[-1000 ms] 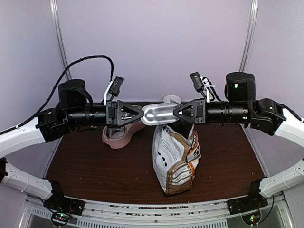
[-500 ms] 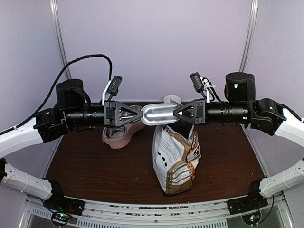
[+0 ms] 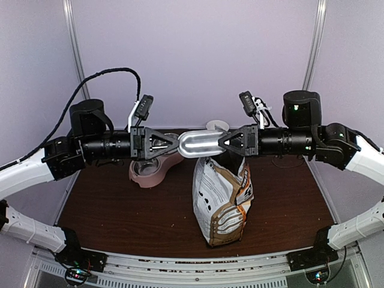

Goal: Serve the pet food
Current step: Pass from the right arm to the left, then adjust the pet food bag at the center of the board.

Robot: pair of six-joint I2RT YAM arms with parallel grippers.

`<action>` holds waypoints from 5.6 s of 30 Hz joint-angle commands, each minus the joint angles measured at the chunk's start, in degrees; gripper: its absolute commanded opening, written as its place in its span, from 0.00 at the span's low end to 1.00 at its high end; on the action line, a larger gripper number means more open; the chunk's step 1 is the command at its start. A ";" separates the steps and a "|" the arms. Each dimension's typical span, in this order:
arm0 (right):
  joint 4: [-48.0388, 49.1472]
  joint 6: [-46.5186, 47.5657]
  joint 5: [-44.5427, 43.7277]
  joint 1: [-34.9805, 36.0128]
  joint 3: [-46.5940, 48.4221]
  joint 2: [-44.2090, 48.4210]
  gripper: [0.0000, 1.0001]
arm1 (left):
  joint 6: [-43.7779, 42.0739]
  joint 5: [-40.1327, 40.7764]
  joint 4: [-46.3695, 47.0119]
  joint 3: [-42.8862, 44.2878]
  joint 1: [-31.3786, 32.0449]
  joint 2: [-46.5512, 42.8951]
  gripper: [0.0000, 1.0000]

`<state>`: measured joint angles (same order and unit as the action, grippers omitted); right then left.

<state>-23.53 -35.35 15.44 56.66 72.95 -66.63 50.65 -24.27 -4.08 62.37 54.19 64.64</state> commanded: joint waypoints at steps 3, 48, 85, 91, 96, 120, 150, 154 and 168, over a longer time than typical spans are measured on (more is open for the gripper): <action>-1.10 0.85 -3.58 -0.15 1.62 -1.46 0.15 | 1.52 5.14 0.09 -0.15 -0.14 -1.11 0.00; -30.65 8.62 -28.81 -0.07 15.03 -11.82 0.69 | 0.00 9.87 -1.02 -2.08 1.43 -3.60 0.00; -42.96 6.27 -35.57 0.99 22.81 -17.16 0.10 | -0.67 13.48 -2.93 -4.60 1.83 -7.92 0.00; -40.82 8.48 -35.97 -1.46 23.96 -17.05 0.00 | -0.68 13.78 -3.22 -4.60 1.84 -8.17 0.00; -40.97 11.48 -37.26 -6.78 27.07 -16.95 0.00 | -0.86 14.20 -3.22 -4.28 1.79 -8.04 0.00; -31.95 14.41 -35.08 -5.17 20.49 -14.94 0.00 | -1.02 15.83 -2.70 -6.62 1.79 -10.79 0.00; -14.87 -2.33 -28.08 18.44 12.86 -31.76 0.00 | -2.16 19.56 -6.56 -13.85 1.79 -19.74 0.00; -15.19 -2.82 -31.40 17.98 10.55 -28.66 0.00 | -2.96 19.53 -6.64 -14.20 1.79 -20.38 0.00; -19.44 -4.14 -38.24 14.56 5.04 -18.77 0.00 | -6.51 13.19 -9.08 -10.79 1.79 -16.84 0.00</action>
<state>-39.42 -39.18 -18.41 72.34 80.01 -88.51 47.05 -7.42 -14.98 48.49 55.88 46.68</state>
